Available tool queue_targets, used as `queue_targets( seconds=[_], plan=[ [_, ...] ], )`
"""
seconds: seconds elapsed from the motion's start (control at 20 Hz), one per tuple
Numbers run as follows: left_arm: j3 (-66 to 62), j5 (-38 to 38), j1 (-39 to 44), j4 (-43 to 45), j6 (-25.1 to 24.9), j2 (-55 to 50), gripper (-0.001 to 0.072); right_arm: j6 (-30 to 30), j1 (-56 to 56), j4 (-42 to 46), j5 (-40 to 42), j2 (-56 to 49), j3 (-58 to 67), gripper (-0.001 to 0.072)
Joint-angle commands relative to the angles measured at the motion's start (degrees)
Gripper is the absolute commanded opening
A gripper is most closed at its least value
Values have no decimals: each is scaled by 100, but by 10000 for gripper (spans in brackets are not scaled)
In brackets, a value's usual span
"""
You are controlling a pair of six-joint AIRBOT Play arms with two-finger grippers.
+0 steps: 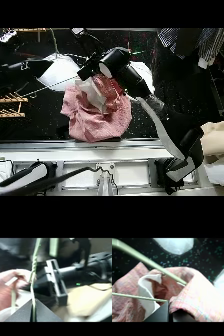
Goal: Fold the clothes and pants, and hang the long-sleeved shirts on hangers.
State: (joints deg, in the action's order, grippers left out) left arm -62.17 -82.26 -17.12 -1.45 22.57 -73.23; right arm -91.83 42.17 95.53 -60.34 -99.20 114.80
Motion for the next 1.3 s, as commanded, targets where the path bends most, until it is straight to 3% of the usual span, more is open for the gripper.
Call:
queue_targets(
  seconds=[0.0,0.25,0.5,0.85,1.05,1.25],
  plan=[
    [7,-1224,273,-949,-2,-1008,10,0,-166,83,50,68,7,21],
    [7,-1296,837,-1045,-2,-1917,10,369,-450,87,133,70,7,21],
    [4,-1491,758,-2262,26,-2385,10,455,-778,120,-2,68,4,21],
    [2,-1486,944,-2599,1145,-2717,11,459,-1106,66,481,66,7,21],
    [2,-1486,1121,-2603,2087,-3169,11,693,-1093,-103,490,68,7,20],
    [-2,-1681,1325,-2907,2164,-3473,12,1303,-964,-656,422,70,7,19]
  ],
)
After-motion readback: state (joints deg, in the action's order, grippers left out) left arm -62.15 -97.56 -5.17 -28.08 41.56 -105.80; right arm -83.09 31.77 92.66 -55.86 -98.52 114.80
